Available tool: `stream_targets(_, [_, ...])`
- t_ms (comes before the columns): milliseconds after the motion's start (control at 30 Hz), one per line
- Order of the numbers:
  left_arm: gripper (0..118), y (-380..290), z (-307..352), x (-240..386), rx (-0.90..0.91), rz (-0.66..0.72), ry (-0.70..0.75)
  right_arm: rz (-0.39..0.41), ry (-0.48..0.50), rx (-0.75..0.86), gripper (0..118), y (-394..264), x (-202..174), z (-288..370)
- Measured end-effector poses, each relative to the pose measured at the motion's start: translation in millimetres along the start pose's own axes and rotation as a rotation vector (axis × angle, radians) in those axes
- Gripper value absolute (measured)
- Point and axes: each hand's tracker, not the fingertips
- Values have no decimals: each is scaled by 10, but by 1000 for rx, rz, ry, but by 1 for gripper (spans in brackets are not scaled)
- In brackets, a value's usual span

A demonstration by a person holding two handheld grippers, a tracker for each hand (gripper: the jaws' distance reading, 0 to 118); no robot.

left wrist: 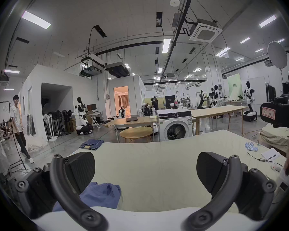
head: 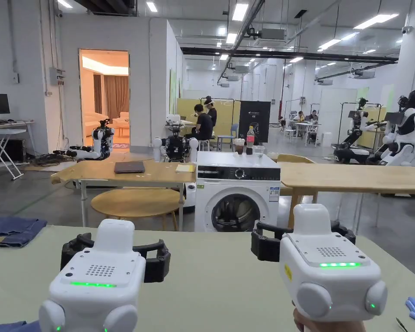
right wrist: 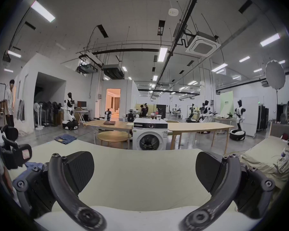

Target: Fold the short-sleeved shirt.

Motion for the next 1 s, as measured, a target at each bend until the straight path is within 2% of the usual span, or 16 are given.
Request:
stream_targets(200, [118, 144, -421, -182, -32, 44, -23, 10, -29, -6, 118, 52, 87, -272])
stream_targets(300, [118, 189, -494, -173, -13, 53, -16, -3, -10, -26, 118, 70, 90, -358])
stream_targets(467, [118, 215, -495, -120, -9, 101, -66, -89, 14, -41, 118, 39, 115, -385])
stream_targets(667, [118, 221, -465, -88, 11, 91, -45, -135, -7, -25, 118, 56, 222, -360])
stream_targets(800, [118, 229, -472, -109, -5, 172, -46, -258, 1, -17, 118, 71, 288, -350])
stream_targets(833, [118, 233, -468, -108, -11, 168, -48, -254, 7, -21, 118, 77, 299, -356])
stream_targets(867, [118, 241, -471, -100, -23, 137, -54, -238, 8, -26, 118, 83, 292, -365])
stream_targets(900, [118, 248, -479, -81, -29, 60, -43, -152, 11, -37, 118, 101, 253, -374])
stream_targets(933, [118, 260, -491, -56, -31, -40, -21, -47, 2, -37, 118, 110, 205, -383])
stream_targets(1000, [118, 247, -568, 19, -15, -345, 41, 269, -12, -8, 118, 71, 50, -393])
